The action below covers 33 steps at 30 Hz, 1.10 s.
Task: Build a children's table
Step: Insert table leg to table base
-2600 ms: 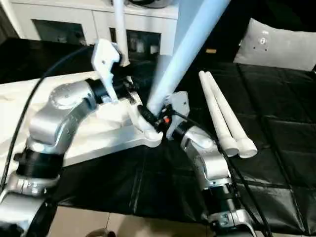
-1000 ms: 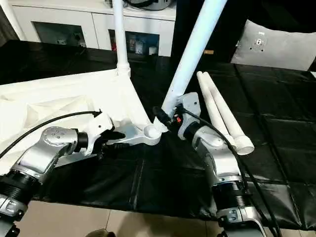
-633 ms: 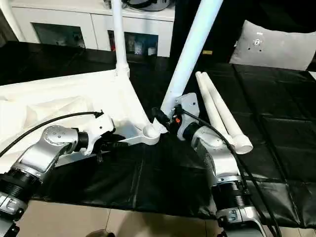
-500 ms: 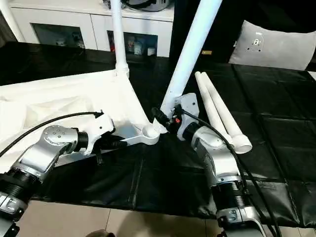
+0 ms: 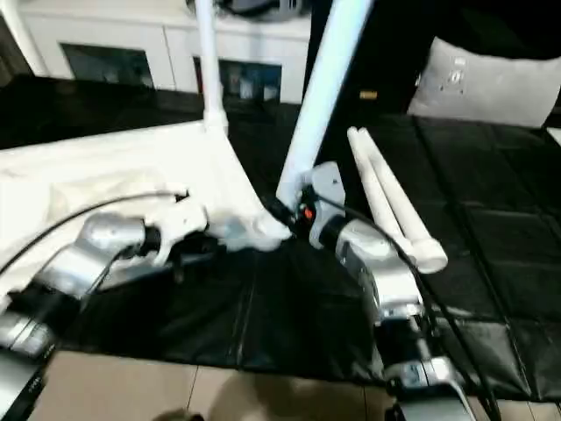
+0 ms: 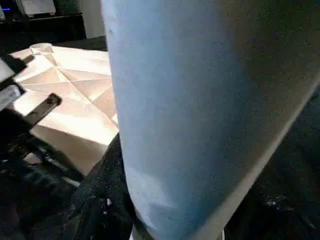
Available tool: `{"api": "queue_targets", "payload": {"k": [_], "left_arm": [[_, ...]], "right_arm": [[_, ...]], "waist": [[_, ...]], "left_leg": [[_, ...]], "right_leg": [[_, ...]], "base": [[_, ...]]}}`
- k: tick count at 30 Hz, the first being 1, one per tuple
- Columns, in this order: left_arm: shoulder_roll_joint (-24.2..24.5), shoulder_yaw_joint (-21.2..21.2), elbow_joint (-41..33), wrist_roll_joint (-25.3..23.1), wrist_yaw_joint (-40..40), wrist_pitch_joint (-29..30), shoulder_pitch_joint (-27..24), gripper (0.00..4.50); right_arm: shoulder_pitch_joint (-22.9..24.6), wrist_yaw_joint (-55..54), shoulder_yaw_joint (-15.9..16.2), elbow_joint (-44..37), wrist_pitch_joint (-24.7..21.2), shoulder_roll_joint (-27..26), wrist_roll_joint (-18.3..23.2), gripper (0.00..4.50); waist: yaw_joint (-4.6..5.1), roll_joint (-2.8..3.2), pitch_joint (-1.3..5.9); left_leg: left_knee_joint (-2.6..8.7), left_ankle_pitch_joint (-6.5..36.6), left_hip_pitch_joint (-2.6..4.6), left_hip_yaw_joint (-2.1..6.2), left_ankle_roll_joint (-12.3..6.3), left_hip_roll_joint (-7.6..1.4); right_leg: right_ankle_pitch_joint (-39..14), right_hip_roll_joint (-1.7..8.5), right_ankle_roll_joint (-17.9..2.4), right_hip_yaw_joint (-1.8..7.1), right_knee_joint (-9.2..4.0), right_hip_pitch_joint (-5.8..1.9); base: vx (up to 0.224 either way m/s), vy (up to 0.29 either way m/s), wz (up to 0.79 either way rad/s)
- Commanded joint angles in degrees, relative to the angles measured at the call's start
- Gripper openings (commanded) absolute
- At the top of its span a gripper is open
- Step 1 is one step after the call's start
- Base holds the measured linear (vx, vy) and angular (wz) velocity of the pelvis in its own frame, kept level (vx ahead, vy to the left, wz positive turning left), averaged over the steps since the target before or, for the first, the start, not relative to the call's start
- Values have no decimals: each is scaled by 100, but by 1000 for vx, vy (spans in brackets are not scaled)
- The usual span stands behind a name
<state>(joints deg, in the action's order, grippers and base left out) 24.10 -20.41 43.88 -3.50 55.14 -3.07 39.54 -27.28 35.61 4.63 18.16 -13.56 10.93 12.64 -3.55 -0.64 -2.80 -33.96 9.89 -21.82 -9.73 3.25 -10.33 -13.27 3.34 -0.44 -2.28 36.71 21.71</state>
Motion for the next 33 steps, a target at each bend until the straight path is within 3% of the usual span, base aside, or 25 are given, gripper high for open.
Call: {"api": "queue_targets", "payload": {"k": [1, 5, 7, 11, 12, 17, 20, 27, 33], "left_arm": [[-96, -133, 89, -55, 424, -380, -3, 0], [-269, -240, 124, 168, 1057, -507, -23, 0], [-292, -253, 174, 215, 1220, -489, -32, 0], [-278, -236, 134, 307, 1615, -249, -131, 0], [-269, -244, 143, 263, 1610, -250, -140, 0], [-241, -185, 314, 95, 1509, -281, -119, 0], [-183, -173, 283, 94, 1604, -250, -131, 0], [-97, -136, 133, 143, 1854, -217, -189, 0], [-54, -142, 57, 143, 1988, -183, -200, 0]], "right_arm": [[-72, 51, -63, -127, -86, 55, 4, 190], [-1, 265, 27, -293, -365, 160, 120, 190], [32, 353, 73, -364, -500, 204, 154, 190], [33, 581, 233, -439, -974, 305, 228, 190], [27, 621, 267, -432, -1045, 325, 230, 190], [-92, 756, 518, -171, -1196, 418, -32, 190], [-185, 791, 604, -90, -1291, 455, -110, 190], [-341, 971, 725, -12, -1624, 631, -162, 190], [-405, 1040, 597, -17, -1781, 652, -13, 190]], "waist": [[-23, 50, 335], [-72, 84, 371], [-152, 83, 384], [-189, 80, 373], [-186, 54, 360], [-171, 11, 330], [-142, 21, 314], [-143, 6, 326], [-151, 11, 323]], "left_leg": [[429, 1293, 137, 94, 156, -283], [390, 968, 133, 74, 29, -286], [366, 740, 135, 57, -128, -288], [379, 779, 132, 56, -138, -298], [390, 867, 132, 53, -114, -300], [419, 1108, 136, 61, 18, -307], [435, 1216, 145, 69, 72, -307], [434, 1078, 153, 62, 45, -309], [443, 1043, 160, 55, 39, -311]], "right_leg": [[-606, 488, -1153, 279, -504, -210], [163, 476, -1351, 270, -429, -230], [563, 485, -1413, 264, -392, -234], [341, 493, -1402, 251, -400, -236], [151, 500, -1387, 252, -422, -233], [-575, 526, -1226, 267, -486, -212], [-852, 526, -1177, 270, -506, -191], [-595, 531, -1201, 275, -493, -211], [-577, 525, -1217, 271, -500, -213]], "base": [[0, 0, 0], [0, 0, 0], [0, 0, 0], [0, 0, 0], [0, 0, 0], [0, 0, 0], [0, 0, 0], [0, 0, 0], [0, 0, 0]]}}
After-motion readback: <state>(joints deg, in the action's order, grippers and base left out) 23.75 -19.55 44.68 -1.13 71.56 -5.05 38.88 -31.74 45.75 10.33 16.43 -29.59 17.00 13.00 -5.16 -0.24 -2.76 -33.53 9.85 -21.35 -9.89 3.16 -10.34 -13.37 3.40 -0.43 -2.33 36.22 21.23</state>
